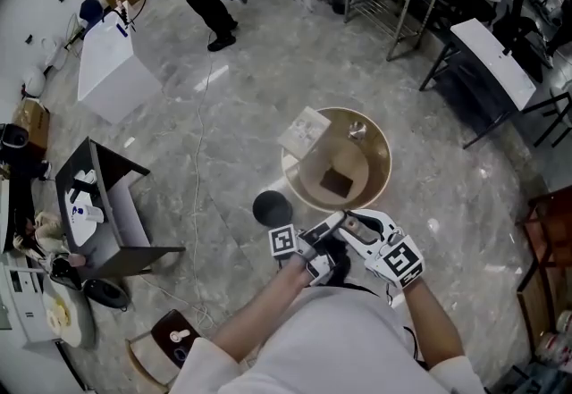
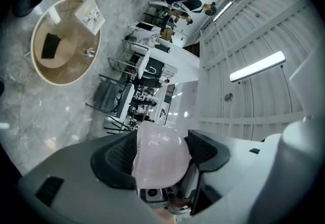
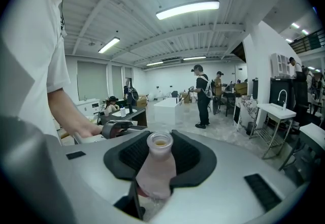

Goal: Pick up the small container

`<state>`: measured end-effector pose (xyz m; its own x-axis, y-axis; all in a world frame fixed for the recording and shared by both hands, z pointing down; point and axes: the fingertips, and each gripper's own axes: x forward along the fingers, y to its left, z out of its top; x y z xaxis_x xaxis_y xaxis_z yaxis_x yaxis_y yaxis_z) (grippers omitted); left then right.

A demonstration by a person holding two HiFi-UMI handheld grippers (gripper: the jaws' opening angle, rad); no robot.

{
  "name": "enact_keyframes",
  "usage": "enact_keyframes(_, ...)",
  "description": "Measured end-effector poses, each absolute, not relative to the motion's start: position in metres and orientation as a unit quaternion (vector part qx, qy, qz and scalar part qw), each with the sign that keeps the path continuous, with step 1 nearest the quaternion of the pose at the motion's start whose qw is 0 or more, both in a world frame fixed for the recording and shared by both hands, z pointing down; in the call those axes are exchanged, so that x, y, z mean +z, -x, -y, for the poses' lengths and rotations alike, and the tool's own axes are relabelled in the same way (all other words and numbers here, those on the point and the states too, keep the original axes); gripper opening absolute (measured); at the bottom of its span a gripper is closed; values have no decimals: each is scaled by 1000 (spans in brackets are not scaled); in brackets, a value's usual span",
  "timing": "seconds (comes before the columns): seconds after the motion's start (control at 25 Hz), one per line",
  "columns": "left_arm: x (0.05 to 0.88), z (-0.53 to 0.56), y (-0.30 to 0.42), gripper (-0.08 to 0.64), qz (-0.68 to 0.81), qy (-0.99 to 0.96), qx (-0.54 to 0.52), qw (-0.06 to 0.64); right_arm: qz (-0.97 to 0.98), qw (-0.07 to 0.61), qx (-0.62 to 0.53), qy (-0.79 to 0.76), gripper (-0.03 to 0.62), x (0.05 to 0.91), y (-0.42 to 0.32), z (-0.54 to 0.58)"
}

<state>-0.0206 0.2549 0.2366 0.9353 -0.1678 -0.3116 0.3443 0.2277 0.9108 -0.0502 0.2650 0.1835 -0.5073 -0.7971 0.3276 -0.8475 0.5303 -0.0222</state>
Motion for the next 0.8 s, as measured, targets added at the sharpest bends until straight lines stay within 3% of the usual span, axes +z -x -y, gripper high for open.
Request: enact_keyframes(0.8,228,-243,31,325,-84,-599,-169,778,865,143,75,-476,147,175,62,-254)
